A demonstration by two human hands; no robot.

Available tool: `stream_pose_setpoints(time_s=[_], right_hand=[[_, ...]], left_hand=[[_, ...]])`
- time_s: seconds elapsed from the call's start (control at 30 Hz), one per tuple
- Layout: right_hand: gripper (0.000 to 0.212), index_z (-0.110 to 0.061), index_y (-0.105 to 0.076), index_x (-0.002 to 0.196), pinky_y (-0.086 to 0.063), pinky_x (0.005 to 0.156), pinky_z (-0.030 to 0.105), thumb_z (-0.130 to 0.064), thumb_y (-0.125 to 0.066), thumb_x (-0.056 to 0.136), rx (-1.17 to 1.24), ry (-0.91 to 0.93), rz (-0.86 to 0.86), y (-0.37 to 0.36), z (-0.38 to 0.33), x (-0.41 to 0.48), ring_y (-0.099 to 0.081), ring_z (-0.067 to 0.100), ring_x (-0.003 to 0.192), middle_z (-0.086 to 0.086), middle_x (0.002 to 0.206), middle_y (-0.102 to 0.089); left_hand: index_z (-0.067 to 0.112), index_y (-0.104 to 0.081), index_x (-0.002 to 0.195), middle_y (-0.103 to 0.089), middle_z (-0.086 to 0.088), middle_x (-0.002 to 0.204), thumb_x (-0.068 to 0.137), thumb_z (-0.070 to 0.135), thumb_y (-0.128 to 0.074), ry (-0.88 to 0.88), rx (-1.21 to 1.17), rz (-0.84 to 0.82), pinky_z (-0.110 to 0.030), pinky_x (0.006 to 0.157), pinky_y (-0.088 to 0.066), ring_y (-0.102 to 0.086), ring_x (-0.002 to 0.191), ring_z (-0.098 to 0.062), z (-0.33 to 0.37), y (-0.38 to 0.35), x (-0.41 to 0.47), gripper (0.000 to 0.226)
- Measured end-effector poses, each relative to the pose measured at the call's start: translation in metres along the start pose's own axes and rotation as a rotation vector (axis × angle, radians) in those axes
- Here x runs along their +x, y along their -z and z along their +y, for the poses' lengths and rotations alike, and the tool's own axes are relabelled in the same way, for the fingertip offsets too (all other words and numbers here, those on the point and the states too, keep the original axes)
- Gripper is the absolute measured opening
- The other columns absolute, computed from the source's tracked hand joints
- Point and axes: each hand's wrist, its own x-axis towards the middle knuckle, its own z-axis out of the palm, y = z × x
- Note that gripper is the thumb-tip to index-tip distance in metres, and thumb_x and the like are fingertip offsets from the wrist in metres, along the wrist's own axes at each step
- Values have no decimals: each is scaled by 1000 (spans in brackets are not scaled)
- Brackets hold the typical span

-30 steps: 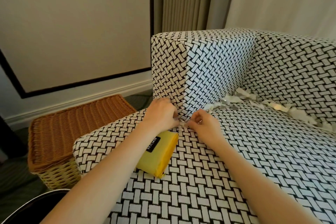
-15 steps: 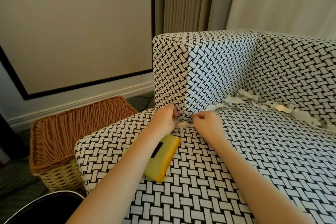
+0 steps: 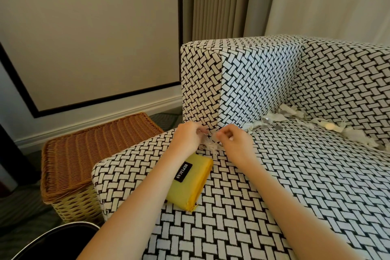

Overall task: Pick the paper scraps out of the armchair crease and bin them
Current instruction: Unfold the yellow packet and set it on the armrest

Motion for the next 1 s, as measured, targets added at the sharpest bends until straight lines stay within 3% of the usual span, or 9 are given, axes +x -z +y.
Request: stream_pose_setpoints(time_s=[0.13,0.27,0.4,0.5,0.57,0.67,0.77,0.87,1.0], right_hand=[[21,-9,-40,71,-29,31,14,-5,-33,90,1066,-569,-90,-7,-21,-9,-32,11,48,8,63,-45],[24,-6,-46,74,-36,33,13,2,-28,88,1414,-793,-108,-19,-32,-12,-37,13,54,14,69,-46],[20,2,-46,97,-47,60,21,8,-29,87,1406,-775,-76,-27,-42,-9,-49,22,71,17,88,-51],[20,-2,-40,104,-47,73,29,7,-33,88,1374,-750,-80,-28,-44,-10,-53,24,84,16,94,-57],[17,-2,-44,103,-46,68,26,4,-35,90,1314,-732,-88,-24,-44,-9,-52,20,79,14,90,-58],[21,2,-57,102,-34,50,19,-1,-40,92,996,-650,-57,-15,-42,-3,-41,11,57,6,68,-50],[19,-4,-58,86,-25,45,18,1,-40,90,824,-581,-70,-10,-41,-2,-33,8,50,1,59,-41],[20,-4,-58,86,-24,43,17,2,-40,89,781,-582,-91,-14,-42,-3,-31,8,49,1,58,-40],[19,1,-58,95,-36,52,20,3,-40,91,935,-564,-67,-16,-42,-3,-40,11,57,6,66,-46]], left_hand=[[10,-64,115,-62,-13,121,91,6,-52,239,-549,31,-17,66,-51,-64,92,-20,-12,19,1,27],[6,-59,120,-65,-9,104,89,3,-56,260,-851,-1,-13,62,-56,-65,83,-13,-16,40,-3,31],[10,-62,111,-68,-2,86,83,8,-65,146,-764,-54,-14,65,-56,-66,74,-7,-13,45,-7,29],[18,-64,100,-69,1,83,83,12,-67,62,-674,-95,-12,65,-54,-65,69,-2,-8,43,-9,19],[23,-65,95,-70,3,84,81,19,-69,24,-559,-105,-11,66,-54,-65,73,-4,-6,43,-8,15],[22,-69,92,-67,8,80,76,25,-74,24,-350,-77,-8,62,-48,-62,74,-3,-5,39,-6,17],[21,-72,89,-67,7,86,69,31,-78,38,-94,-35,-19,73,-45,-60,83,-6,-6,31,-4,23],[18,-74,91,-69,5,88,71,34,-76,23,-48,-30,-20,71,-49,-61,76,-8,-7,26,-5,25],[18,-72,98,-70,0,94,84,16,-66,34,-150,-60,-9,56,-50,-62,65,-5,-10,28,-2,15]])
